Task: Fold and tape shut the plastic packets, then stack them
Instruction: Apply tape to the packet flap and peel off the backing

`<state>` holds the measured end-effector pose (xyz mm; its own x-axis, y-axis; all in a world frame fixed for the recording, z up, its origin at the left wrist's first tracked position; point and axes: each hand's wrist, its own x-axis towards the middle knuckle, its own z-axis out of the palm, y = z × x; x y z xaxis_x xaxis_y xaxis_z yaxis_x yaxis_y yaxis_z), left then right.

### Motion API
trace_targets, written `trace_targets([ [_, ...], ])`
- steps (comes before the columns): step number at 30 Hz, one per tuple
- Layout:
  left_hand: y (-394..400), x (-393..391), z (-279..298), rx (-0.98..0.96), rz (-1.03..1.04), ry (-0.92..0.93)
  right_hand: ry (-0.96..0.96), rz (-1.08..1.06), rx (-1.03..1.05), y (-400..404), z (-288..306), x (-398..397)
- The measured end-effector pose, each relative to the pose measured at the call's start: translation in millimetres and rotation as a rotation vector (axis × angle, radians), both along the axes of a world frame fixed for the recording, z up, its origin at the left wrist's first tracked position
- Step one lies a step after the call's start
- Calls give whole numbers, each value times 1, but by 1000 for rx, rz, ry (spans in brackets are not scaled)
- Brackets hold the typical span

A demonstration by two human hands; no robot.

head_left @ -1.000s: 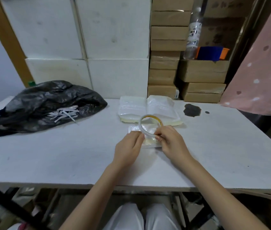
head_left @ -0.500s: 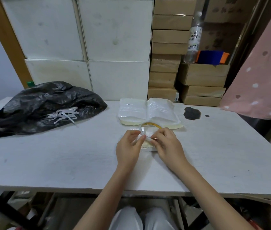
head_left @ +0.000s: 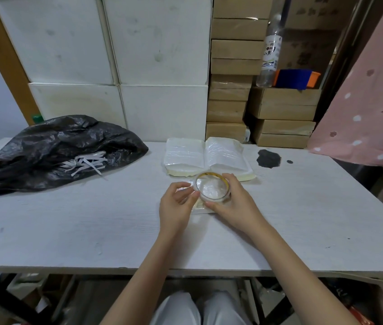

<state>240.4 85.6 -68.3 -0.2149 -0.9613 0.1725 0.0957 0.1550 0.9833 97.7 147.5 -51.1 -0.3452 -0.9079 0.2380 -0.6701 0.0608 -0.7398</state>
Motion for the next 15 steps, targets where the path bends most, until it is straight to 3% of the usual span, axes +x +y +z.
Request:
trace_targets([
  [15, 0, 1, 6, 15, -39, 42, -104, -55, -82, -5, 10, -1],
])
